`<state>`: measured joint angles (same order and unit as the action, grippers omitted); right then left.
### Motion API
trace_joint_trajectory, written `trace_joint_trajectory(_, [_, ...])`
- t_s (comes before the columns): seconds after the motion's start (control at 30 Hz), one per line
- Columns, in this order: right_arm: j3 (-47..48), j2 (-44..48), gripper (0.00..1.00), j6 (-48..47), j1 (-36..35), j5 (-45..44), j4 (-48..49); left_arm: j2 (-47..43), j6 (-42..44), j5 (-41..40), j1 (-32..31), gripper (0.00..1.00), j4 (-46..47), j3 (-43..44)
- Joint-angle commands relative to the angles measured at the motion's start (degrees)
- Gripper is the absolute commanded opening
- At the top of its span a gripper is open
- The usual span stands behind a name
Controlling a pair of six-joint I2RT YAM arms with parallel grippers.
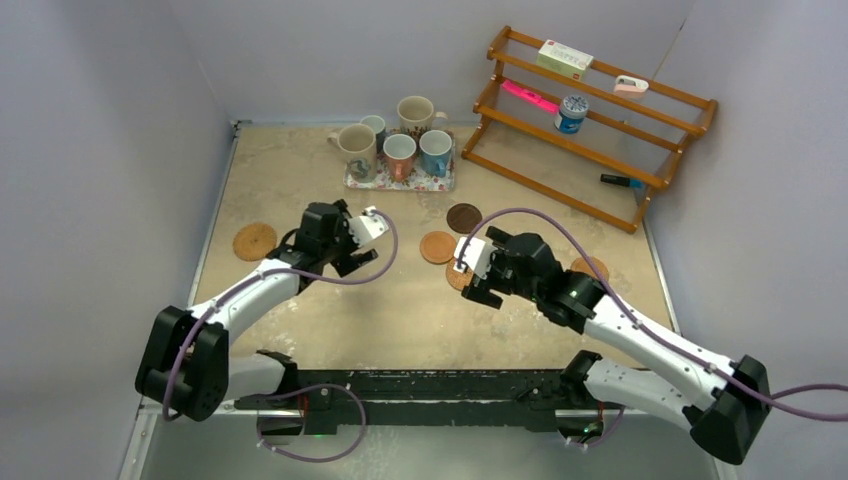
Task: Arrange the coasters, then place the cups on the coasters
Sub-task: Move the coaster to the center of the board.
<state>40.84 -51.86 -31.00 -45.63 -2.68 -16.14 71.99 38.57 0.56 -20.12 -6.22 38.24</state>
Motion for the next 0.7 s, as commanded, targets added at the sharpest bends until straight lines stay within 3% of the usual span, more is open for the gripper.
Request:
trace_joint_trajectory(0.0, [-0.6, -3.8, 0.99, -3.7, 0.2, -4.7, 3.5, -0.1, -1.9, -2.2, -6.2, 1.00, 1.3, 1.5])
trace_joint_trajectory(0.23, [-1.1, -9.3, 0.99, -5.8, 3.6, -4.8, 7.6, 6.9, -3.6, -5.1, -14.9, 1.00, 5.3, 8.6])
trace_joint_trajectory(0.37, [-1.4, -7.0, 0.99, -5.1, 4.6, -4.6, 7.5, 12.6, -4.9, -6.9, -19.4, 1.00, 9.2, 12.4])
trace_joint_trajectory(0.67, [-0.2, 1.1, 0.99, -0.2, 5.1, -12.2, 4.5, 24.1, -7.6, -10.8, -26.0, 1.00, 6.4, 22.5])
